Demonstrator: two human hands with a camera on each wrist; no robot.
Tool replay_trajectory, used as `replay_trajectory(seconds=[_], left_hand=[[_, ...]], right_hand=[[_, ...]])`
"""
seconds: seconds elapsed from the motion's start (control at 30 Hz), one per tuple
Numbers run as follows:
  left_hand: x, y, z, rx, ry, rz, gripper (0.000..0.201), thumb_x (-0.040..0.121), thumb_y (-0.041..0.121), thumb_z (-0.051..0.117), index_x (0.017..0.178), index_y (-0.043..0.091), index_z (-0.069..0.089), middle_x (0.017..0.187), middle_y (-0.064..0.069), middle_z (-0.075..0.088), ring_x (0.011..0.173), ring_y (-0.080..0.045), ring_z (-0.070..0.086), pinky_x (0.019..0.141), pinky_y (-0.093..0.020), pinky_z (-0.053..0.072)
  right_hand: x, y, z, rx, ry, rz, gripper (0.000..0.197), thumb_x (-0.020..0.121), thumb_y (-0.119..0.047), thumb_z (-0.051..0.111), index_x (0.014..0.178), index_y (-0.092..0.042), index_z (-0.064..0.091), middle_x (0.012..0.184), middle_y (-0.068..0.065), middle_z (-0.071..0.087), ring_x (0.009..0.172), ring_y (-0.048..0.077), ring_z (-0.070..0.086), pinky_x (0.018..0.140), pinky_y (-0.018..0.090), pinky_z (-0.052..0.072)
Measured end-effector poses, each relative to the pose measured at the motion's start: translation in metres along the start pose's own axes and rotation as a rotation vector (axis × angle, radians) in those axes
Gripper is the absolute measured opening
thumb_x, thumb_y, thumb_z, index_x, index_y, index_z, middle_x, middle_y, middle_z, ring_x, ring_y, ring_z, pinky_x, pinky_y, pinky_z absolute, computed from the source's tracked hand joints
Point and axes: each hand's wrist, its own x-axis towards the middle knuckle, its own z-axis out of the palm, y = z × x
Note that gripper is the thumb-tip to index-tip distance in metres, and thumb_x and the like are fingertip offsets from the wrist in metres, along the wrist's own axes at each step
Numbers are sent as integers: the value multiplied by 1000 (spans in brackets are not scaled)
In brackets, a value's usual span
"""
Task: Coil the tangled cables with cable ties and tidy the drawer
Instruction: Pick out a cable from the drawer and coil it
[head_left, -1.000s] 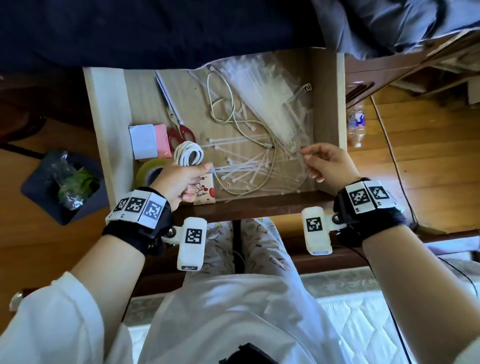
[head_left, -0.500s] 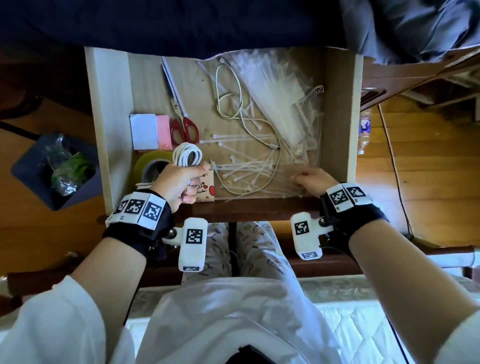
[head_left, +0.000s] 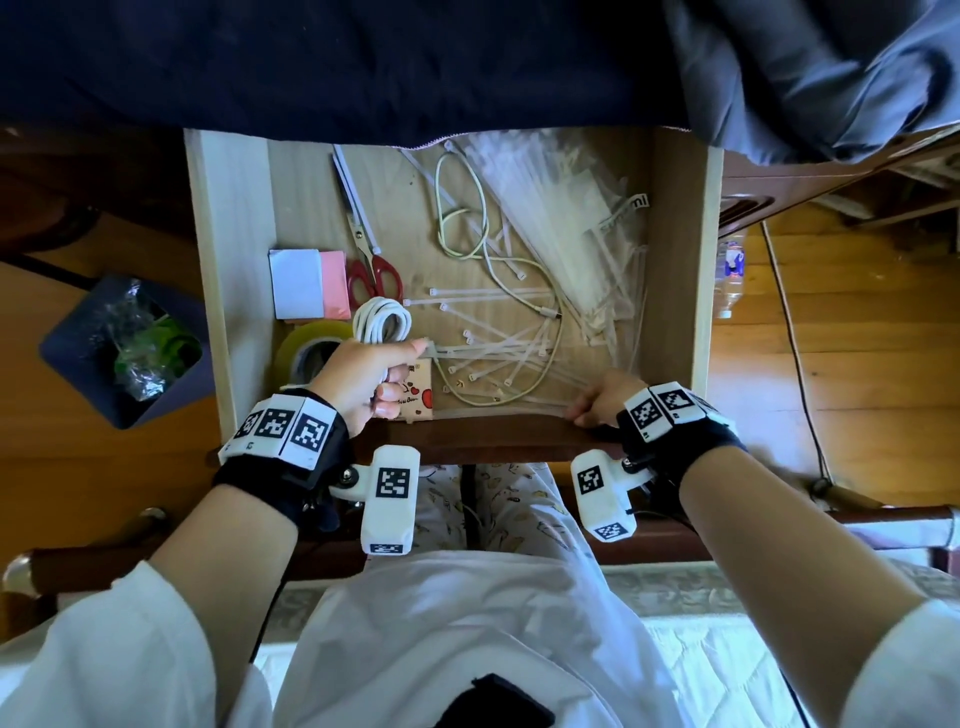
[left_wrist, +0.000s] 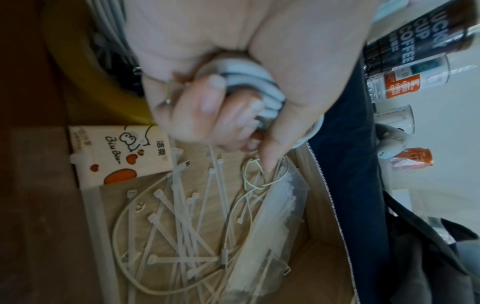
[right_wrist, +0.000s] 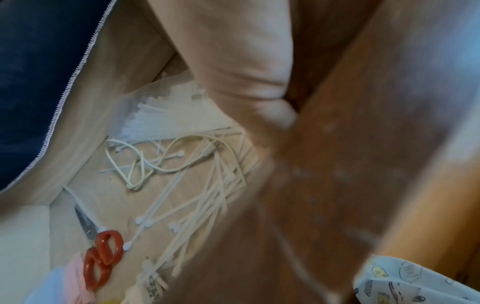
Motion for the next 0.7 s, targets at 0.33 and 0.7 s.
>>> replay_trajectory(seconds=[0.33,0.7], left_hand=[[-20,33,9,-48,-42,32,26,94,18,54,69,15,45,40,8,32,29,-4,25,31,-13,18],[-64,84,48,-8,-98,300,22,90,20,62,72,15,50,44,8,35,35,-6,27,37,-15,22]], right_hand=[[-37,-18,-27,709,-14,-188,36,87,19,42,114,-2,54,73,6,48,58,14,45,44,16,40],[-115,-93,-45,979,-175,-591,16,88,8,50,88,2,64,64,10,55,52,12,55,51,18,45]])
